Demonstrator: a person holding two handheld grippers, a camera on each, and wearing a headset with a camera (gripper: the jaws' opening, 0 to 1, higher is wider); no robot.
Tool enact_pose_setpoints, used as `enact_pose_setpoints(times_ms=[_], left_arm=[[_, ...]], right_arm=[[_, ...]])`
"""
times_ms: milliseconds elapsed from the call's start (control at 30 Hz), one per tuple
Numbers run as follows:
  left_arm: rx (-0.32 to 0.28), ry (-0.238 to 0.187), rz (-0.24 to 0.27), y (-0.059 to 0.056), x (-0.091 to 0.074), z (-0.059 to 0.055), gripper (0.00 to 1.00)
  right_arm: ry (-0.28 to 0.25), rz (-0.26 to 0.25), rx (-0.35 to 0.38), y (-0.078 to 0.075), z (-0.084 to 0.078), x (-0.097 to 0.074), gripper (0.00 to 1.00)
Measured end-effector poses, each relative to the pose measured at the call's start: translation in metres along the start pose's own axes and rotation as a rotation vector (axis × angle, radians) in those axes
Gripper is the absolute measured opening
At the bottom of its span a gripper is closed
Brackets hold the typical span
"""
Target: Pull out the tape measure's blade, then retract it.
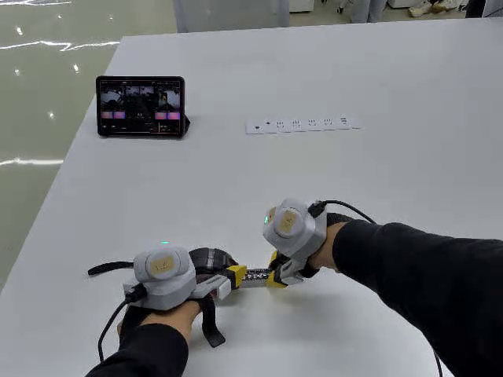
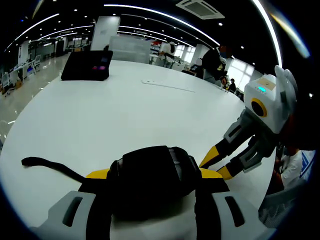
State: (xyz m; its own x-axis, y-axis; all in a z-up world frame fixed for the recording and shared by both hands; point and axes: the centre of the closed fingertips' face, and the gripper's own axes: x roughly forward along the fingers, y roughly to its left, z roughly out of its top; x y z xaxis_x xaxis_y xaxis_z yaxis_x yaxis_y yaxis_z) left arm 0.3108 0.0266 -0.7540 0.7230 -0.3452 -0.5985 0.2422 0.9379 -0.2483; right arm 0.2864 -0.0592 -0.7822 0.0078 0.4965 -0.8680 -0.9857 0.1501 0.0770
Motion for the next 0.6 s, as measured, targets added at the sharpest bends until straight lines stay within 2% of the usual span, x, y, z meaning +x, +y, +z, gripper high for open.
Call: enact_pose_setpoints(times_ms=[600], left_arm=[[-0.005,0.001,-0.003,0.0005,0.0002,0.0003,0.62]], right_arm=[[-0.008,0.001,0.003,0.0015,0.0068,0.0025,0.11]])
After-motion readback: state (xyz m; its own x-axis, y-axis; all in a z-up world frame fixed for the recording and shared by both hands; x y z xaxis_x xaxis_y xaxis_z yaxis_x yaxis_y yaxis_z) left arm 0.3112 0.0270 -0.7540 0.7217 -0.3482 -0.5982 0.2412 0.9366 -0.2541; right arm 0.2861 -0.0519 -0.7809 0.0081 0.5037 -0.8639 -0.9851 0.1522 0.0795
